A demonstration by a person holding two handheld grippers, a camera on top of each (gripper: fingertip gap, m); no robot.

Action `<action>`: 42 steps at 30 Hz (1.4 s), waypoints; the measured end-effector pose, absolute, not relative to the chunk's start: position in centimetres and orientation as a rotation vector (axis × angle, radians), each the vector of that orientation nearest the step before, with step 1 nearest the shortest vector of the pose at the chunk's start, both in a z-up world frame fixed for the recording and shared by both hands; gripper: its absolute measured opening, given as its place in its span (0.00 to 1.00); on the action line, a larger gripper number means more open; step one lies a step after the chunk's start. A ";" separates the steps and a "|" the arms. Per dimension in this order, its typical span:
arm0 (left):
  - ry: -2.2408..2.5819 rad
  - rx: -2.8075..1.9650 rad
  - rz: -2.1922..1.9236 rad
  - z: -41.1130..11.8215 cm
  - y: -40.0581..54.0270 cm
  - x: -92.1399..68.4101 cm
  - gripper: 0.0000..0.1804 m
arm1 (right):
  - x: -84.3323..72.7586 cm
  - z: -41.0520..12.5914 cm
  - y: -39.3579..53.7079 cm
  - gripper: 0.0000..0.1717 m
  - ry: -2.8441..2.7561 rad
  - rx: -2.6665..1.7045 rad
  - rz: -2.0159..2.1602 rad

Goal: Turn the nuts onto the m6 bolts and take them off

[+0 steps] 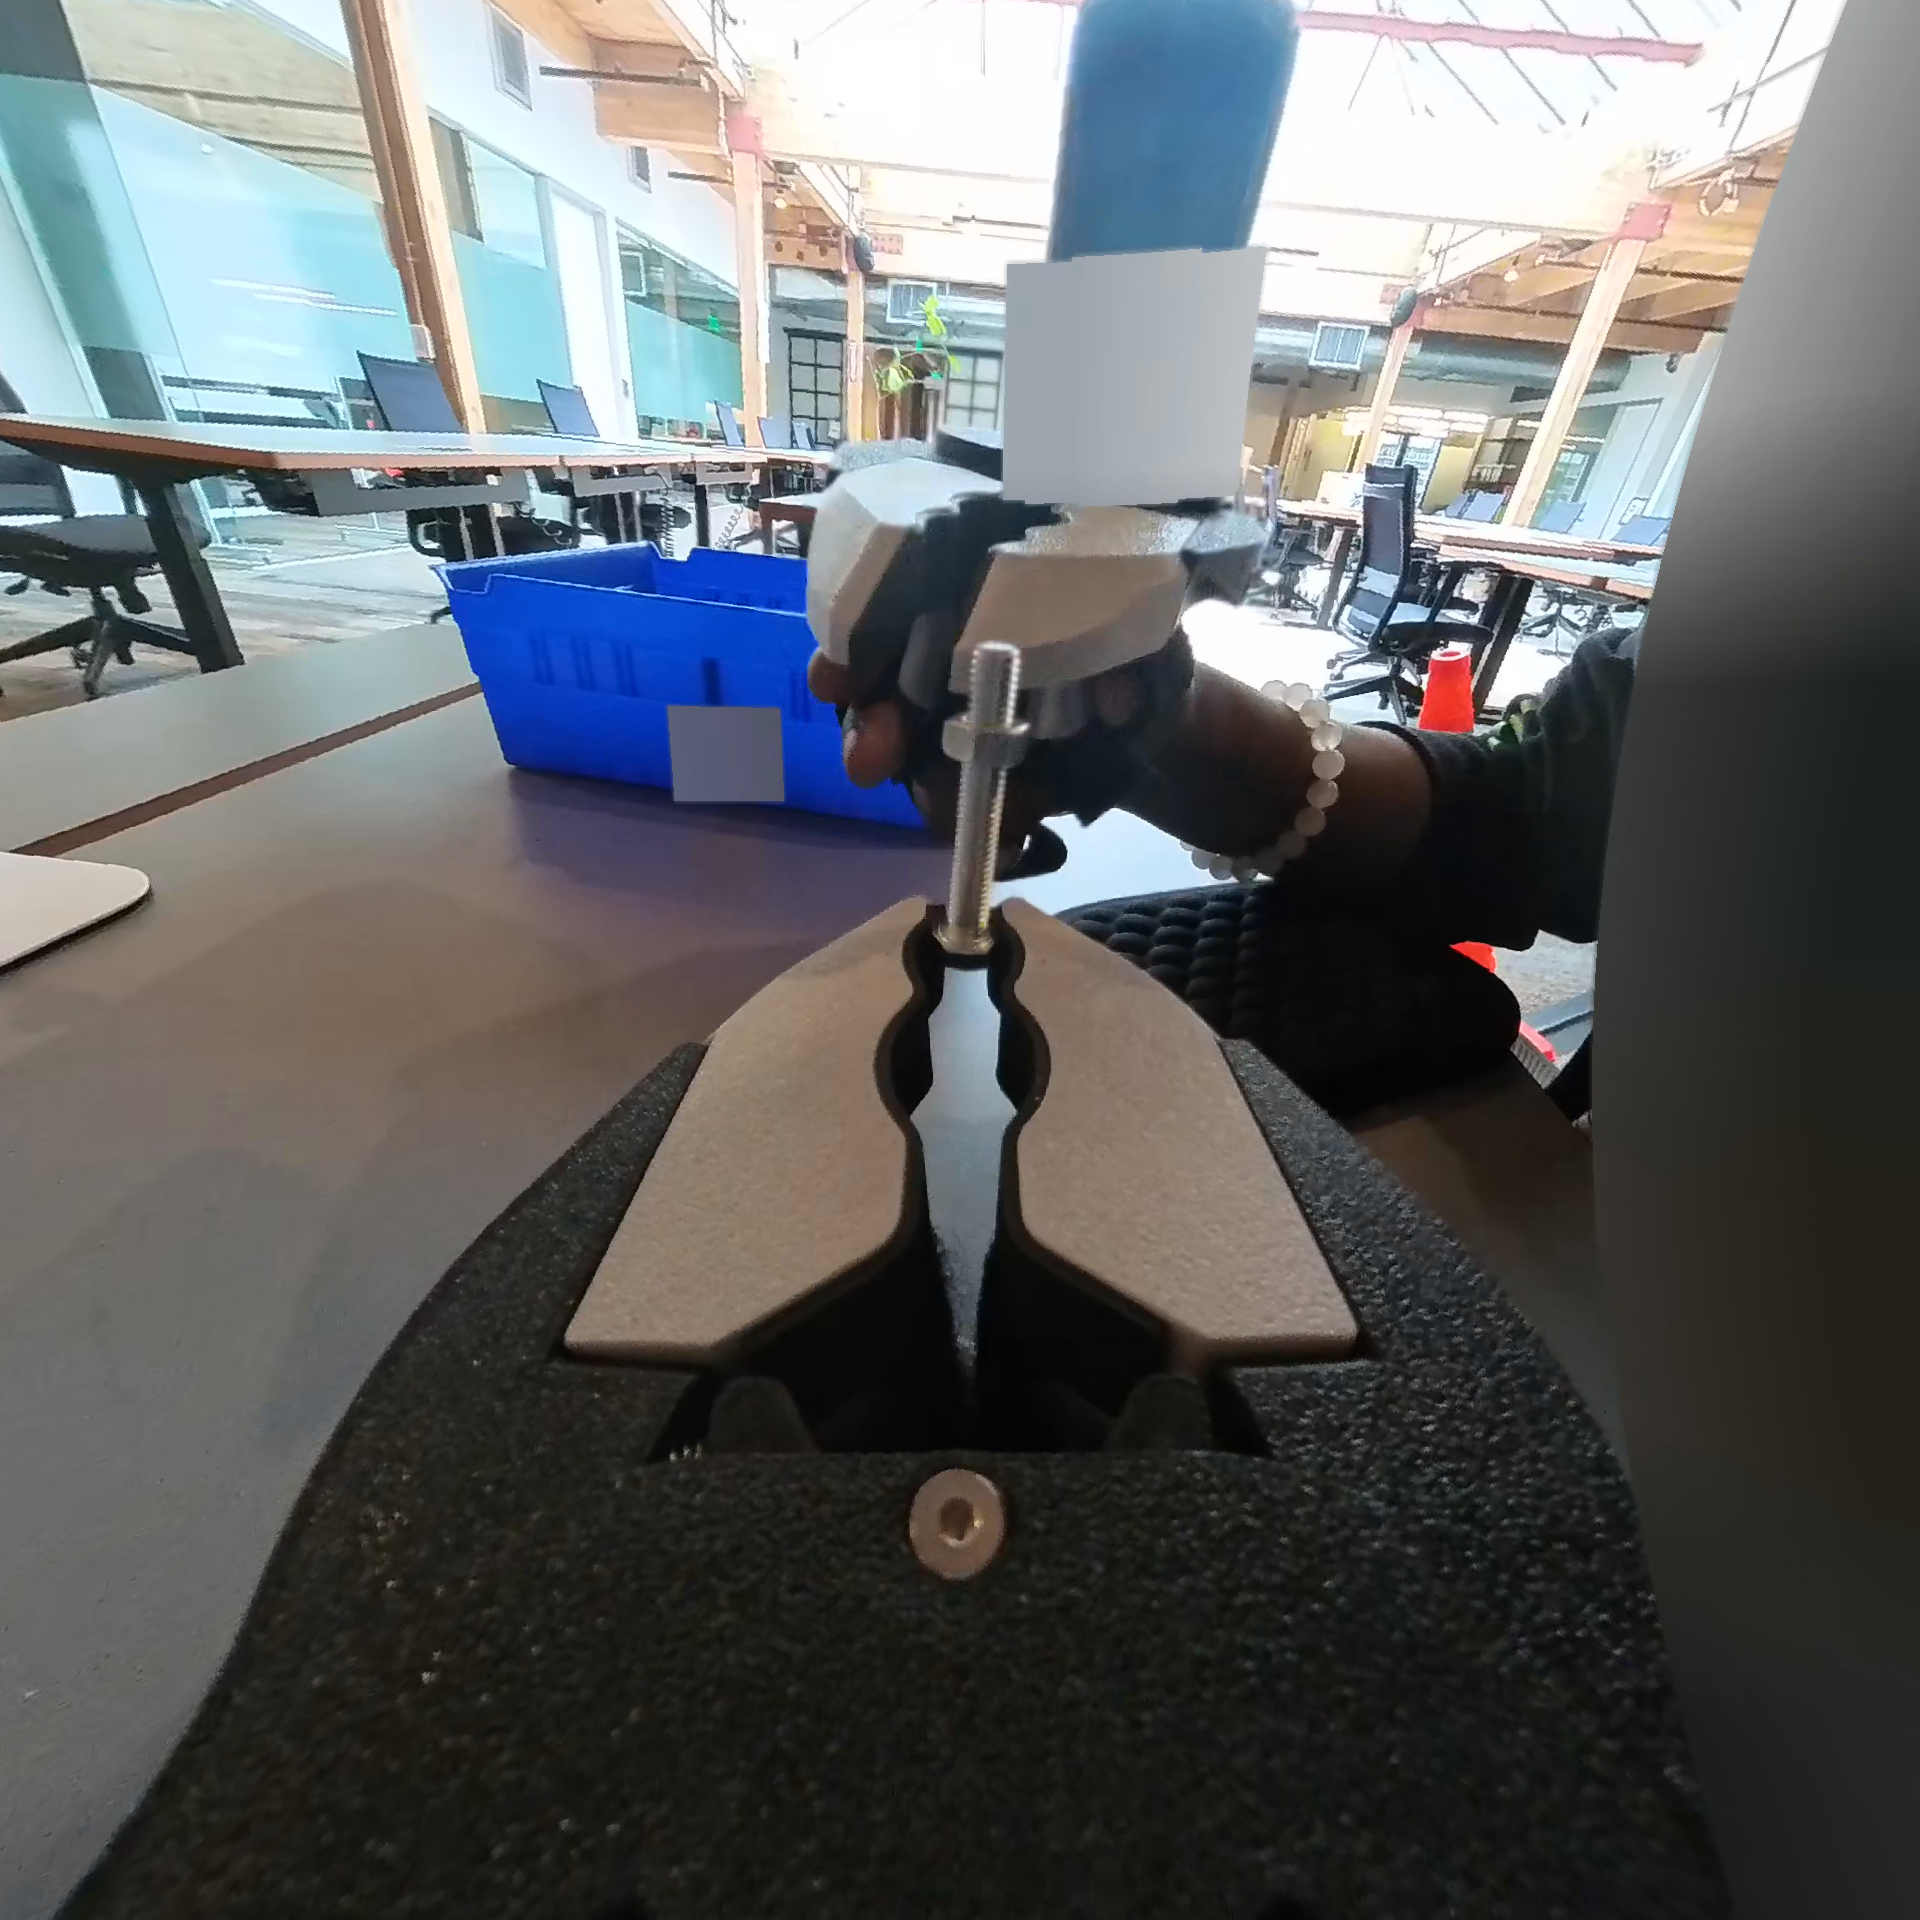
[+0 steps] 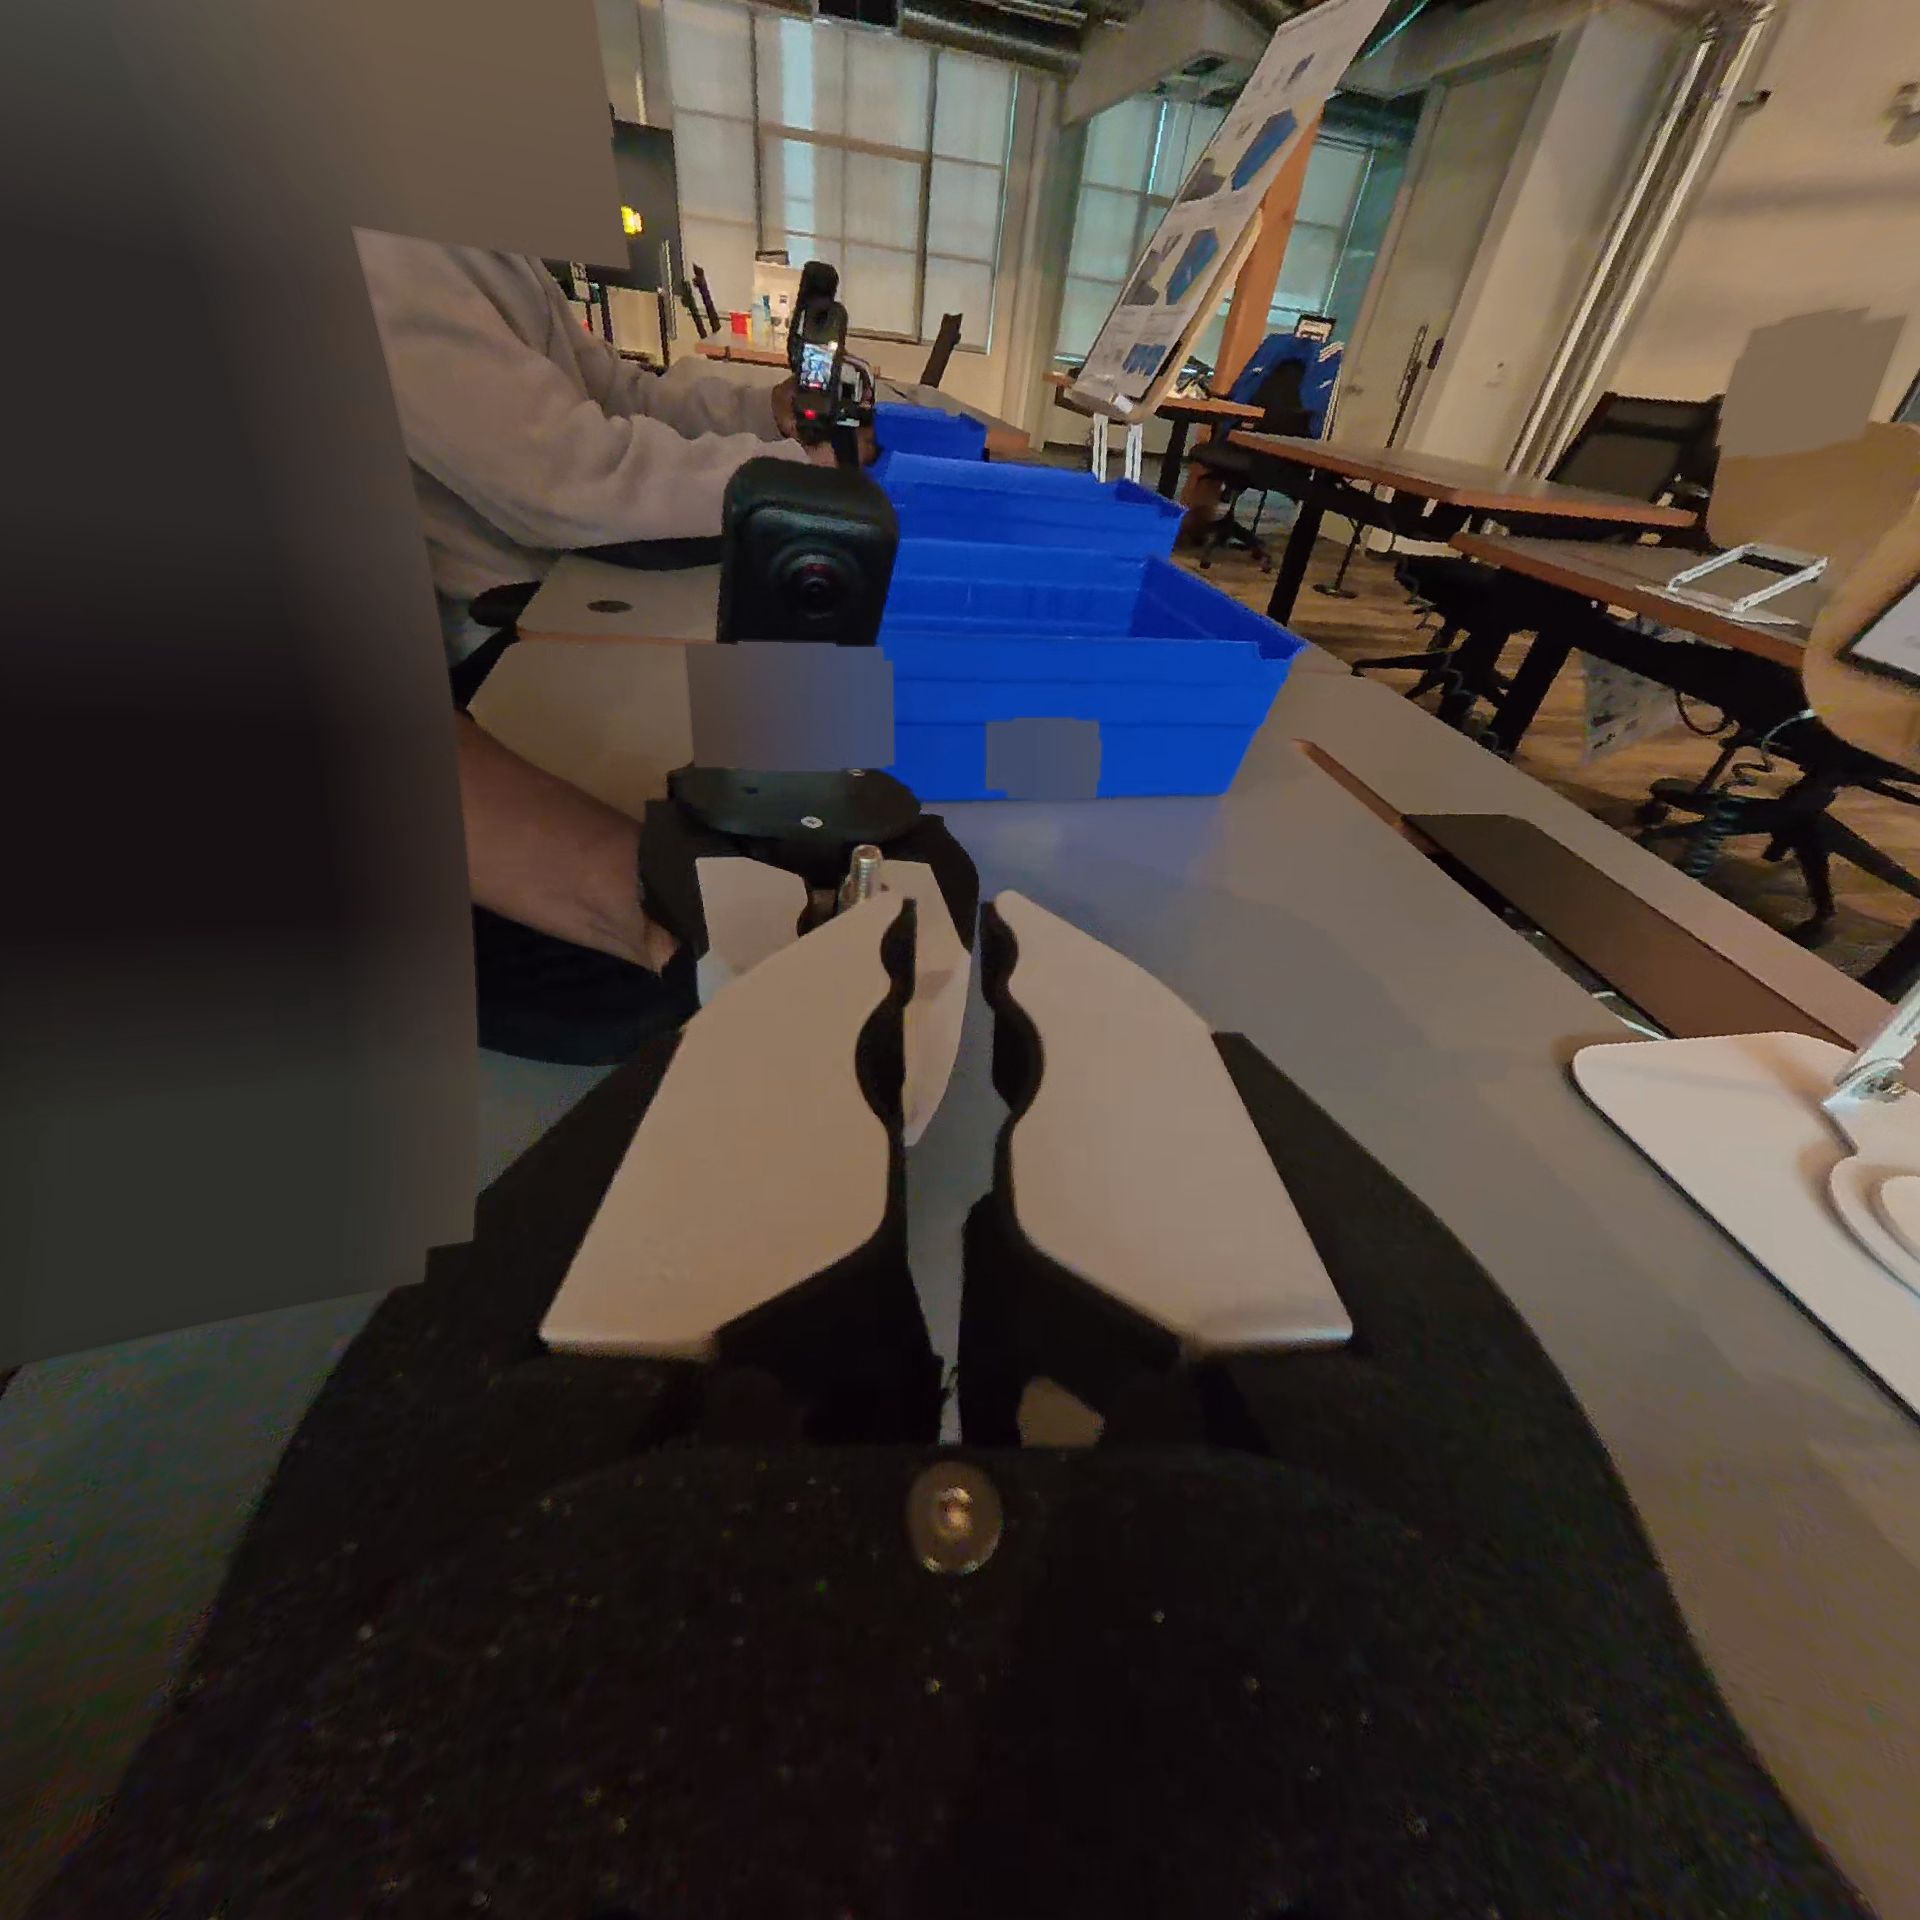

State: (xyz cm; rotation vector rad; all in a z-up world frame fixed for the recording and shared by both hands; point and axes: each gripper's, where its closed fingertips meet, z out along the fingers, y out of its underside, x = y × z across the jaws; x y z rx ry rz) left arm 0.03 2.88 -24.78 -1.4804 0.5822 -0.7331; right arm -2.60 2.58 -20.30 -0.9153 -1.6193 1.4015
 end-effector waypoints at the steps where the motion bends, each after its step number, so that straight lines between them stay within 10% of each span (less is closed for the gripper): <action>1: 0.584 -1.481 -0.731 -24.8 2.9 0.1 0.04 | -2.6 -20.2 2.4 0.08 -1.621 -0.909 1.409; 17: 0.584 -1.479 -0.732 -24.8 2.9 0.0 0.04 | -2.9 -21.1 1.3 0.18 -1.681 -0.893 1.378; 22: 0.583 -1.479 -0.730 -24.8 2.9 0.0 0.04 | -2.6 -20.4 2.3 0.05 -1.628 -0.906 1.392; 27: 0.584 -1.481 -0.729 -24.8 2.9 0.0 0.04 | -2.9 -20.9 1.5 0.19 -1.668 -0.903 1.380; 32: 0.583 -1.480 -0.730 -24.8 2.9 0.0 0.04 | -2.7 -20.3 2.4 0.06 -1.615 -0.908 1.386; 37: 0.583 -1.480 -0.730 -24.8 2.9 0.0 0.04 | -2.8 -20.8 1.3 0.20 -1.670 -0.899 1.387; 42: 0.577 -1.478 -0.732 -24.7 2.9 -0.1 0.04 | -2.7 -20.4 2.0 0.06 -1.634 -0.898 1.379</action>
